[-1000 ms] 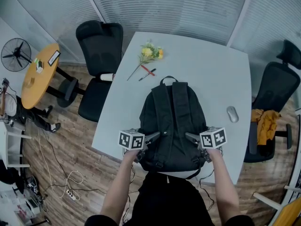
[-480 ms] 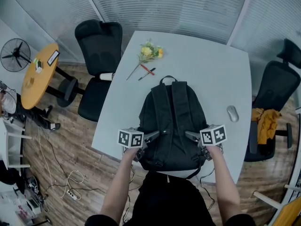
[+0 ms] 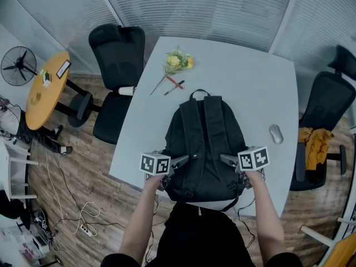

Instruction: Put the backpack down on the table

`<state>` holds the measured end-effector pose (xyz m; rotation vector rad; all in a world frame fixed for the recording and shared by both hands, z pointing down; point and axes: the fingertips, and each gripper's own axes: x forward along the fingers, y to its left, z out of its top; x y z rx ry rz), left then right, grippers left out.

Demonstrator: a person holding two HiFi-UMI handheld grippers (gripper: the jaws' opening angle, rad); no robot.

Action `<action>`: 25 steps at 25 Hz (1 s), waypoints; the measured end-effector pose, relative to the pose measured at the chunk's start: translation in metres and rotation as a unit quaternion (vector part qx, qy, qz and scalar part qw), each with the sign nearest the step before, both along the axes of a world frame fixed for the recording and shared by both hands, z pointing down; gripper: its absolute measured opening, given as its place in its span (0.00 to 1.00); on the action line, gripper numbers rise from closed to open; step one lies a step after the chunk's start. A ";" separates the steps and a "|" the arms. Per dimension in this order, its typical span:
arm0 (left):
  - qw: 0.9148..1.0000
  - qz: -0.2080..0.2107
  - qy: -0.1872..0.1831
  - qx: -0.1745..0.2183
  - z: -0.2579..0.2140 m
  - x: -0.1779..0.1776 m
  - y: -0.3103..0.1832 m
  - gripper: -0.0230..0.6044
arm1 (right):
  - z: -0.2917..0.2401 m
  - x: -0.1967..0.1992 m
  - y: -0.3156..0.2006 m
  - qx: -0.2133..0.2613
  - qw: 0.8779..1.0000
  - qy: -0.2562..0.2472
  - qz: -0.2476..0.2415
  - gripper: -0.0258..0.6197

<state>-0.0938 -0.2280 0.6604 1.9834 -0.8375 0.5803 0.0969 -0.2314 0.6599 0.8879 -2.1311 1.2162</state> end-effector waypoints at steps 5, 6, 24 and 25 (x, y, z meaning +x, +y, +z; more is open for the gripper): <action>1.000 0.002 -0.012 0.007 -0.001 -0.003 0.000 0.62 | -0.002 0.003 0.000 0.002 1.000 0.005 -0.001 0.69; 1.000 0.002 -0.013 0.008 -0.002 -0.003 0.000 0.62 | -0.002 0.003 0.000 0.001 1.000 0.007 -0.003 0.69; 0.999 -0.017 -0.040 0.030 -0.017 -0.017 0.002 0.62 | -0.019 0.032 0.000 0.033 0.999 0.028 0.012 0.66; 0.998 -0.018 -0.044 0.033 -0.018 -0.018 0.003 0.62 | -0.020 0.034 0.001 0.036 0.999 0.029 0.014 0.65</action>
